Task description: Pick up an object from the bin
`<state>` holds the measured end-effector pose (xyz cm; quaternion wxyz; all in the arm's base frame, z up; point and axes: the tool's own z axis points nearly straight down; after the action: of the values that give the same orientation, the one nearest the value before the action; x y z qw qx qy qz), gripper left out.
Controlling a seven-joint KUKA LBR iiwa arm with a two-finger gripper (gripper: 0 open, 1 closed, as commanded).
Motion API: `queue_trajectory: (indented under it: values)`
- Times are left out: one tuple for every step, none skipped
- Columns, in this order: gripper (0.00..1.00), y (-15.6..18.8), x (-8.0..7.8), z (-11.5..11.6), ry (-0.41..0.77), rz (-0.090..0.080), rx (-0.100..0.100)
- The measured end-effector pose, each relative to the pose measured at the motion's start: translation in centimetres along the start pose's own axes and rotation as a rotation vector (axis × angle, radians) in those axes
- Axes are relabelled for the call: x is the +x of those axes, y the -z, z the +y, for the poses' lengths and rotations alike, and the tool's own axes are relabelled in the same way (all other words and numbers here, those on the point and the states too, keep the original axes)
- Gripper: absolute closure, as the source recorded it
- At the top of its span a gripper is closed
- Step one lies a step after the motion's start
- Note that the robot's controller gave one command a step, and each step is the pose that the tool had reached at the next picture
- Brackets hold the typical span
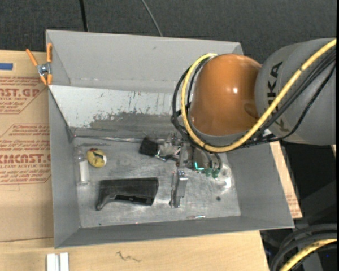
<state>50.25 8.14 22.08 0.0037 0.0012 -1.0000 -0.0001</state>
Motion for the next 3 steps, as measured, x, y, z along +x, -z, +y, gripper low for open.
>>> queue_trajectory:
  values:
    - [0.0, 0.4, -0.2, 0.0, -0.001, -0.008, -0.001]
    - [0.0, -5.2, 0.6, 1.4, 0.037, -0.014, -0.001]
    - [1.0, -13.3, 0.3, 10.8, 0.182, -0.027, -0.005]
